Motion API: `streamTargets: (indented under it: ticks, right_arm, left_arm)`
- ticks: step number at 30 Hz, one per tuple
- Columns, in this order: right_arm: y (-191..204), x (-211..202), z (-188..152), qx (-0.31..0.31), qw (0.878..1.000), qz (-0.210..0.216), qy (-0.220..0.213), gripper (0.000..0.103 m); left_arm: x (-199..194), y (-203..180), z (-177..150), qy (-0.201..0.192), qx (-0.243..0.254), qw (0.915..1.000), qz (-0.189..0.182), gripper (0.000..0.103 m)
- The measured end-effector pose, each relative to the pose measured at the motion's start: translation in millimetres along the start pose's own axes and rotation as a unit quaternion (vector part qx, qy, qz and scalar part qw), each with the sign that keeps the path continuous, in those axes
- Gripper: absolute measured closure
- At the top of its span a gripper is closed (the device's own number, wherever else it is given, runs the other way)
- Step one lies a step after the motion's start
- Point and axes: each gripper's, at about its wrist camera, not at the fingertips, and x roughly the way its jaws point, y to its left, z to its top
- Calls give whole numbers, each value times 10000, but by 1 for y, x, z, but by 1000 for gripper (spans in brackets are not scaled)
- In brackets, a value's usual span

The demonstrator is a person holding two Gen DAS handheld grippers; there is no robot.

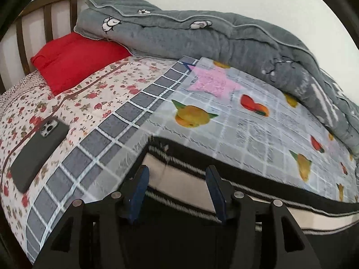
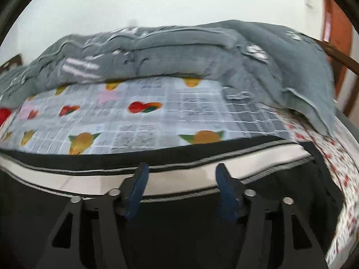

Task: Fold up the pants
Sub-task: 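Lift and fold the trousers over with both grippers toward the striped side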

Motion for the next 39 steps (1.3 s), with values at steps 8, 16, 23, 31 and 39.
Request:
streamTargets:
  ticks: [8, 16, 23, 31, 39]
  right_arm:
    - [43, 43, 21, -971, 9949, 219, 140, 32]
    - [86, 75, 17, -1966, 9665, 1467, 750, 32]
    - [110, 68, 3, -2568, 9483, 1726, 700, 94]
    - [91, 37, 26, -2253, 9558, 1887, -60, 101]
    - [115, 89, 22, -2412, 9587, 1405, 543, 92]
  left_arm:
    - [14, 9, 11, -276, 59, 9993, 259, 82]
    - [14, 9, 11, -261, 52, 9996, 99, 62]
    - [30, 16, 13, -92, -200, 9998, -20, 69]
    - [4, 17, 18, -706, -132, 9972, -194, 82]
    - [33, 5, 21, -172, -162, 9986, 469, 59]
